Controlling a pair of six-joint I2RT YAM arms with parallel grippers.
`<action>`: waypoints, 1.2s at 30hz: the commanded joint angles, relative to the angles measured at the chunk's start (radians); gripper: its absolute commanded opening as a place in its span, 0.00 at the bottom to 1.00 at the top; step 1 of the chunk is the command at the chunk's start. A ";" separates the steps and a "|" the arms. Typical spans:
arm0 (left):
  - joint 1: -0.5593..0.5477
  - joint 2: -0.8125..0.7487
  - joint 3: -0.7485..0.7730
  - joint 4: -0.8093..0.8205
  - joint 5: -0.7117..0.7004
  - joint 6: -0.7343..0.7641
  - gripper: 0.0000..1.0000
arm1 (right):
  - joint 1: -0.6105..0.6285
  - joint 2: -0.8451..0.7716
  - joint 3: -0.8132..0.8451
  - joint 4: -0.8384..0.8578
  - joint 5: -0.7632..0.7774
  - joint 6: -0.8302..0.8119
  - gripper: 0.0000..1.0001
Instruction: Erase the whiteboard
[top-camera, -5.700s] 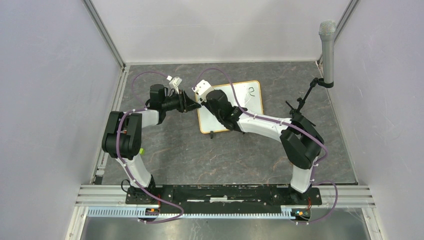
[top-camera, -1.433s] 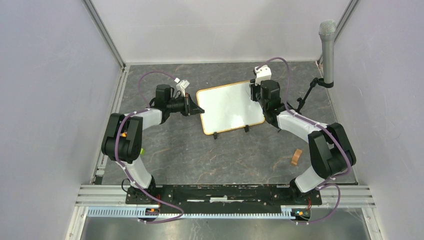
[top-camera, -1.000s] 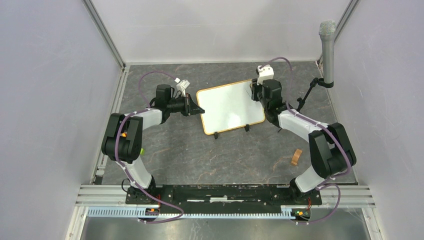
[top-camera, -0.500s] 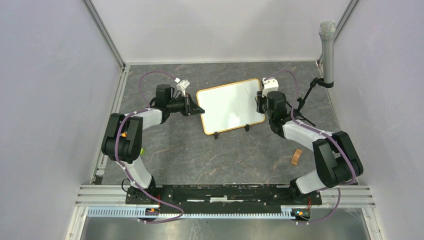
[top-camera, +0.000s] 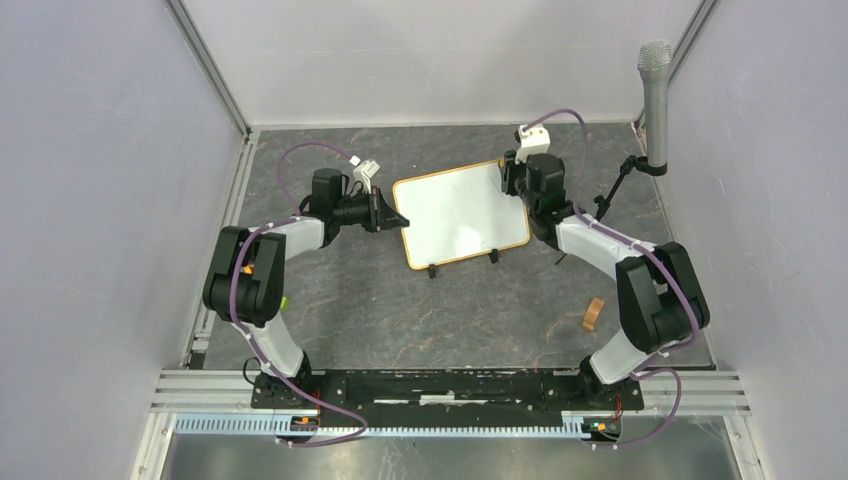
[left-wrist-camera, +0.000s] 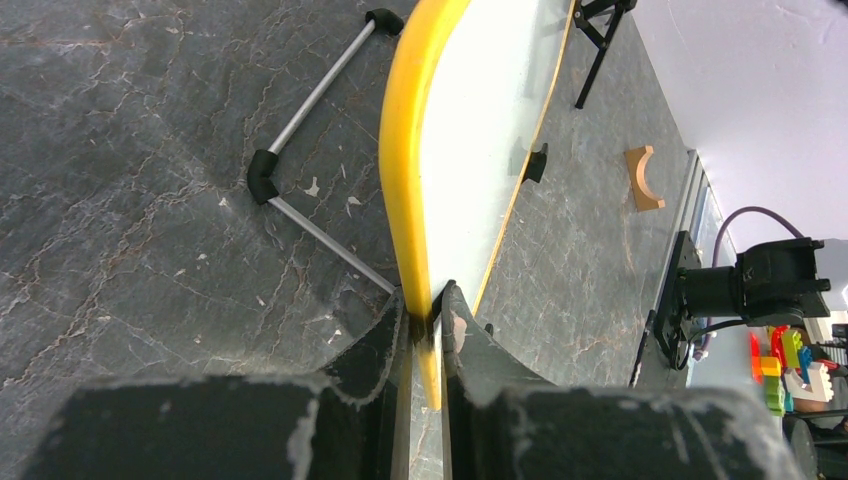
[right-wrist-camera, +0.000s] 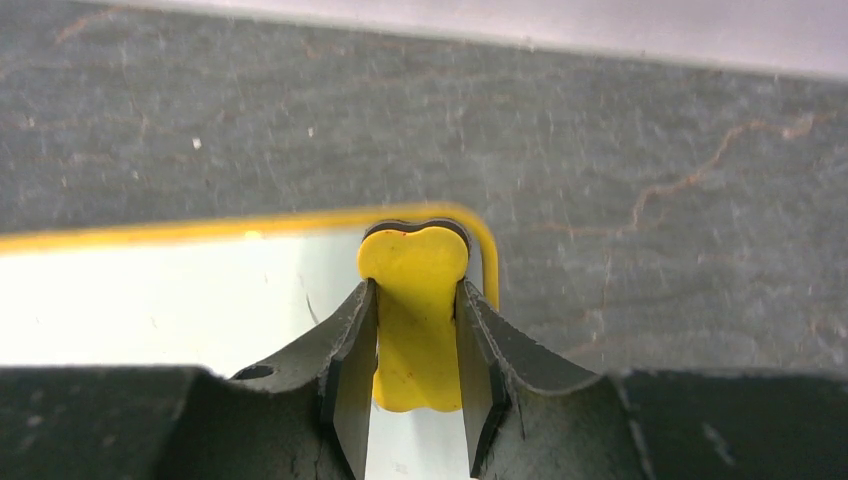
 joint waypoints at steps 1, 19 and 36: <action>-0.004 0.044 0.003 -0.056 -0.135 0.113 0.02 | -0.002 -0.089 -0.196 0.033 0.005 0.023 0.37; -0.009 0.045 0.011 -0.067 -0.139 0.119 0.02 | 0.028 -0.067 -0.140 0.058 -0.015 -0.001 0.38; -0.010 0.046 0.012 -0.071 -0.139 0.122 0.02 | 0.379 0.171 0.143 0.038 -0.002 0.011 0.37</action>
